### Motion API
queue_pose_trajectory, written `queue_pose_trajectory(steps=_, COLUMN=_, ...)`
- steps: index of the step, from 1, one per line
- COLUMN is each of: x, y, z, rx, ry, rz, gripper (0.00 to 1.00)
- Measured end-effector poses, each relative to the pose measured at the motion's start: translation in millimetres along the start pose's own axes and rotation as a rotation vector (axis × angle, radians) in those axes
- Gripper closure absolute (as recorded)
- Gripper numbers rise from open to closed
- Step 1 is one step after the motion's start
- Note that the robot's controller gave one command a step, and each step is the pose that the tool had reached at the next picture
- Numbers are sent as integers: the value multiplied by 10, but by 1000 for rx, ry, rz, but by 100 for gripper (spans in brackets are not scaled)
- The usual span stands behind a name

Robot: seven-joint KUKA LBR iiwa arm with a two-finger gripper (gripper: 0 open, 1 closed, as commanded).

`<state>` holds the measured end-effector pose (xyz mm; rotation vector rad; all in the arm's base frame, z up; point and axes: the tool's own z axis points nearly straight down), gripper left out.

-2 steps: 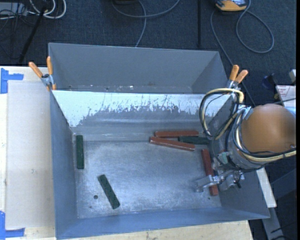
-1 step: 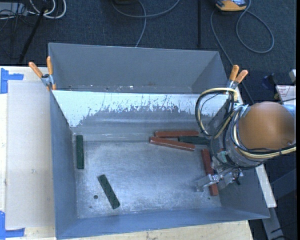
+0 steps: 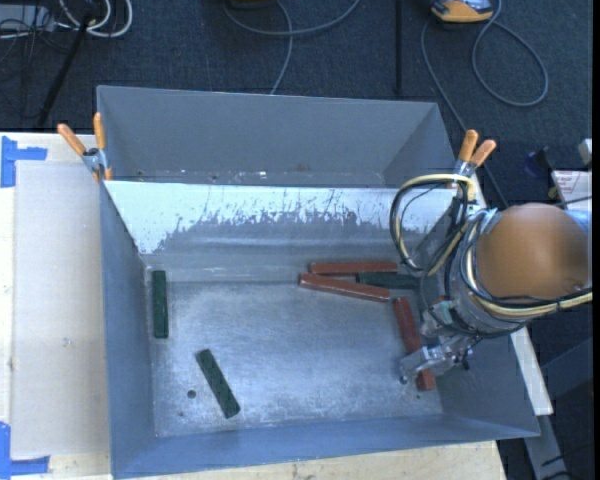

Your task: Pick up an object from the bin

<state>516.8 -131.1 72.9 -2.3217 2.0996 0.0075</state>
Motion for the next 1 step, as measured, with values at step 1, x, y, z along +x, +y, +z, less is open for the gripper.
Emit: queue_pose_trajectory(steps=1, x=-48, y=-34, z=-1556, rx=0, ry=11, rz=-12, gripper=100)
